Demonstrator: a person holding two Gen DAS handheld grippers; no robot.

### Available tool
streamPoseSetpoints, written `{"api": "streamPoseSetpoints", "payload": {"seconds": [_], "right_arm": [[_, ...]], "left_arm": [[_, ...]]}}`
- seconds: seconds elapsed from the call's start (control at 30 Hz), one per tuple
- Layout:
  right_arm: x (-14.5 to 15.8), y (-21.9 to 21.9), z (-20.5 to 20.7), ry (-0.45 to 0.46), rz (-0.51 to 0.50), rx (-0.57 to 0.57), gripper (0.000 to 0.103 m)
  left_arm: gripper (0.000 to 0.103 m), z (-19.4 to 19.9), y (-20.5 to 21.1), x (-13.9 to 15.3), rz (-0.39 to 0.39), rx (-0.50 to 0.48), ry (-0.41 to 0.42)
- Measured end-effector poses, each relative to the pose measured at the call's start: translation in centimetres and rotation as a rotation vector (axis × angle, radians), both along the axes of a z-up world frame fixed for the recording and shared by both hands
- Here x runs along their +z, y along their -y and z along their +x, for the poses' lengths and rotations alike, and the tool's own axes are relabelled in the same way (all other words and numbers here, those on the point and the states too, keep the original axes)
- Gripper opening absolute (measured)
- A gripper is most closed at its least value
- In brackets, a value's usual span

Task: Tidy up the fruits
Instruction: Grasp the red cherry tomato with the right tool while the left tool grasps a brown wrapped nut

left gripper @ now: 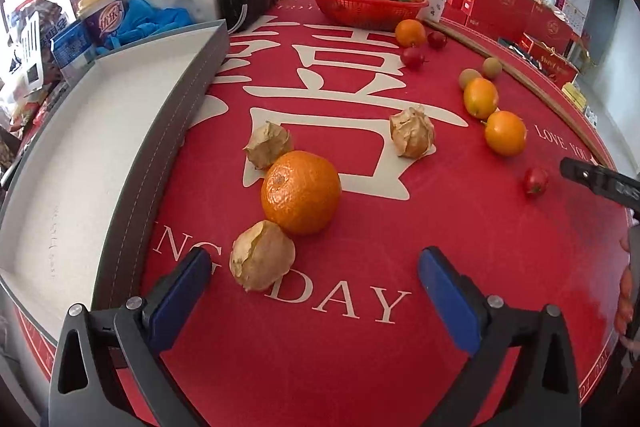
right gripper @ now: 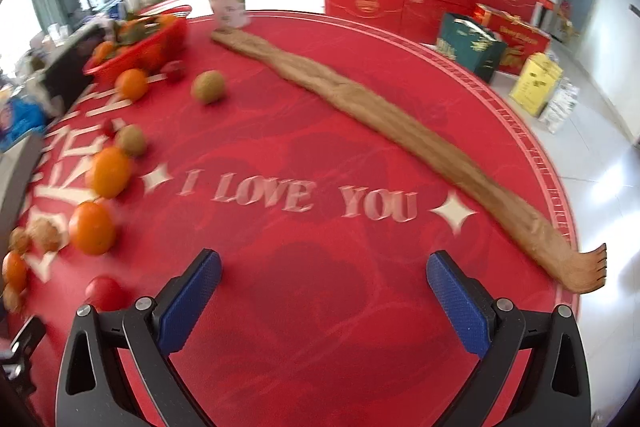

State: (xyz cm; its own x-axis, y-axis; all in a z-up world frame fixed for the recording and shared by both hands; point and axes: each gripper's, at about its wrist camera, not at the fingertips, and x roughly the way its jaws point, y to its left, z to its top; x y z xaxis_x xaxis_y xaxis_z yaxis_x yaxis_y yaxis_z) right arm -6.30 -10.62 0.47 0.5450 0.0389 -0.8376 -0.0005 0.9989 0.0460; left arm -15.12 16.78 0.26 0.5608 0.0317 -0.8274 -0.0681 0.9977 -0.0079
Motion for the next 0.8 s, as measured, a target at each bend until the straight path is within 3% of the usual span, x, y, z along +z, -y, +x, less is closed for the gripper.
{"api": "streamPoseSetpoints", "payload": {"seconds": [0.13,0.27,0.37,0.4,0.43,0.5,0.53,0.6,0.8], "right_arm": [[1.2,-1.7,-2.0,0.049,0.151,0.152,0.103],[2.3,-4.4,-3.7,0.123,0.121,0.269,0.103],[1.6,-6.5,-3.8,0.092,0.081,0.327,0.103],[1.3,-7.1,-3.8,0.086,0.059,0.339,0.101],[1.1,-7.9,-3.8,0.086,0.032,0.353,0.096],[0.5,-8.7,-3.5,0.065,0.007,0.372,0.069],[0.4,-9.0,-3.7,0.075,-0.018,0.370,0.062],[0.5,-9.6,-4.0,0.093,-0.029,0.390,0.025],[1.6,-8.7,-4.2,0.139,0.039,0.357,0.025]], "left_arm": [[0.097,-0.2,0.2,0.1,0.000,-0.008,0.014],[0.091,-0.1,0.4,0.3,0.001,-0.019,0.020],[0.082,-0.2,0.8,0.5,0.003,-0.030,0.034],[0.074,-0.2,0.8,0.5,0.004,-0.033,0.041],[0.065,-0.2,0.9,0.6,0.006,-0.037,0.050],[0.040,-0.3,1.0,0.8,0.013,-0.034,0.063],[0.026,-0.4,1.0,0.8,0.010,-0.038,0.068],[0.026,-0.4,0.8,0.9,0.001,-0.038,0.071],[0.026,-1.3,-0.4,1.4,-0.024,-0.019,0.105]]}}
